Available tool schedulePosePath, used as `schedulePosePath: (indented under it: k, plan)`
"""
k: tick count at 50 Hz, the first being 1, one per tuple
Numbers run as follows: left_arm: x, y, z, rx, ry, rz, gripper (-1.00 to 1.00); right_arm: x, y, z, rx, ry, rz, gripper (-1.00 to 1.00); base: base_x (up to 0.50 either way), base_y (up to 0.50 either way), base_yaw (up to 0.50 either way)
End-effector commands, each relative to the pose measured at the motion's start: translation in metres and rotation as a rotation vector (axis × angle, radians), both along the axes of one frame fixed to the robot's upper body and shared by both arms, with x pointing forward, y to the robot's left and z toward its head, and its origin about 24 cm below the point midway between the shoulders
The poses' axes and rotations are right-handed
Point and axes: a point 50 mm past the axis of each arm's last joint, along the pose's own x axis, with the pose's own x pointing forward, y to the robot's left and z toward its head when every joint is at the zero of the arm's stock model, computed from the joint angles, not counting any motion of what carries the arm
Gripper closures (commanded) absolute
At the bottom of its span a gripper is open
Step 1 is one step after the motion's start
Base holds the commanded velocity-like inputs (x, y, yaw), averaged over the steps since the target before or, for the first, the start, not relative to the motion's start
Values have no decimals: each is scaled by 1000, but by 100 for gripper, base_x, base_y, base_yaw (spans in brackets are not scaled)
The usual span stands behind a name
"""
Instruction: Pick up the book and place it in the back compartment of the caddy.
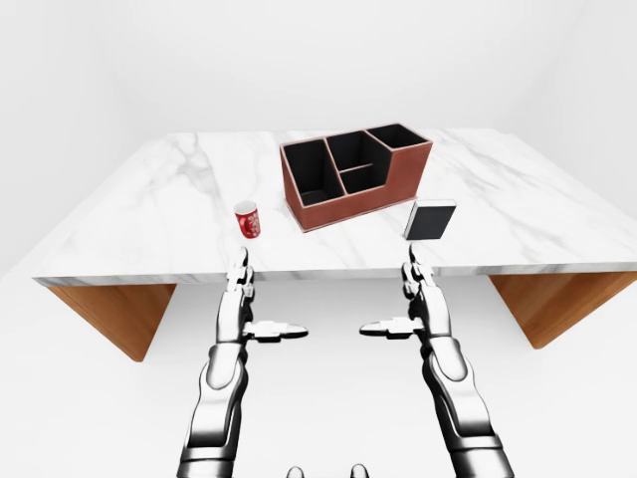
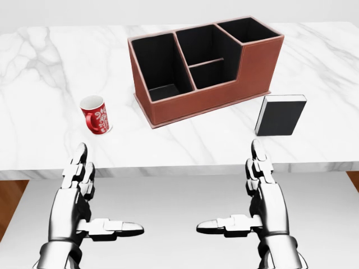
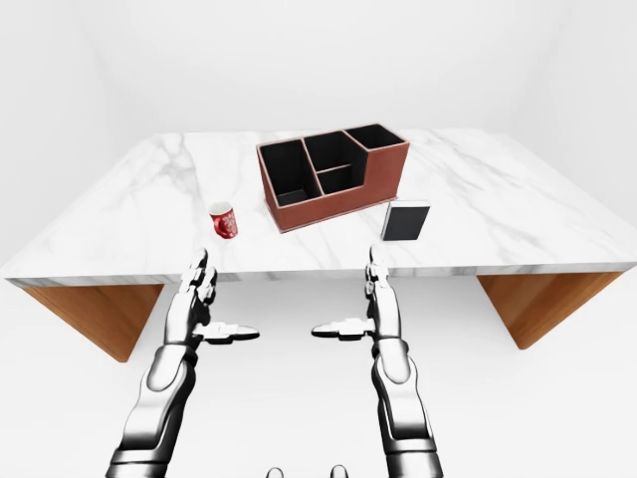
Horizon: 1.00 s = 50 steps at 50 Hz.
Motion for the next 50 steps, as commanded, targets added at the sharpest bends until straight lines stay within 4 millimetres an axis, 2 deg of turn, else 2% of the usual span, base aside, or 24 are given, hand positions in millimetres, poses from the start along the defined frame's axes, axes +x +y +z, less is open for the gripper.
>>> schedulePosePath:
  k: [1, 7, 14, 19, 26, 31, 37, 44, 50]
  plan:
    - [-10, 6, 18, 18, -18, -8, -100, -3, -8, 8, 61, 30, 21, -100, 0, 0, 0]
    - [-23, 8, 50, 48, -156, -17, -100, -9, -8, 25, 27, -43, 20, -100, 0, 0, 0]
    - [-43, 15, 96, 106, -354, -5, -100, -24, -5, 61, 0, -195, 36, -100, 0, 0, 0]
    - [-53, 18, 114, 135, -433, 7, -100, -29, -6, 76, -12, -263, 40, -100, 0, 0, 0]
    - [-60, 21, 127, 143, -493, 18, -100, -33, -12, 91, -42, -325, 30, -100, 0, 0, 0]
    - [-60, 20, 127, 143, -493, 19, -100, -47, -17, 114, -41, -434, 34, -100, 4, 0, 0]
    - [-61, 20, 128, 144, -500, 18, -100, -56, -20, 128, -55, -498, 39, -100, 45, 0, 0]
    - [-61, 20, 127, 141, -495, 17, -100, -61, -23, 138, -67, -547, 39, -100, 50, 0, 0]
    - [-61, 20, 127, 139, -494, 18, -100, -60, -24, 136, -72, -536, 34, -100, 50, 0, 0]
